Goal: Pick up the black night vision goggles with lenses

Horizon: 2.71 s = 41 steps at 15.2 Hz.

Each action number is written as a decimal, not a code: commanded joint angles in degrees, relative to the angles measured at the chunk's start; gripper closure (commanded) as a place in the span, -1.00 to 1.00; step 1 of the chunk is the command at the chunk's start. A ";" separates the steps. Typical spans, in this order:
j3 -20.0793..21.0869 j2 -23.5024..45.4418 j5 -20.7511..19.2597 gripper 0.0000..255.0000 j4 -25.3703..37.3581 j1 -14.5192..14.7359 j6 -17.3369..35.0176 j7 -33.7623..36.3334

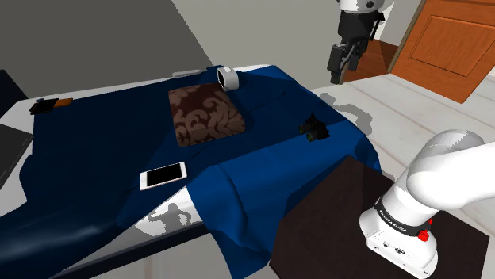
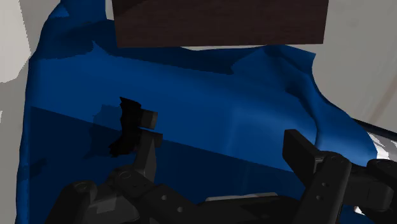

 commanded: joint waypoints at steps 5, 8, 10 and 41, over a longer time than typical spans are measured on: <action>-3.44 0.75 -1.74 -1.00 -5.83 -0.83 7.45 -3.24; -6.09 2.33 -3.05 -1.00 -9.42 -1.57 13.27 -5.63; -7.88 3.89 -3.88 -1.00 -11.41 -2.09 17.26 -7.22; -24.52 44.54 3.82 1.00 -13.60 -3.44 62.63 -30.53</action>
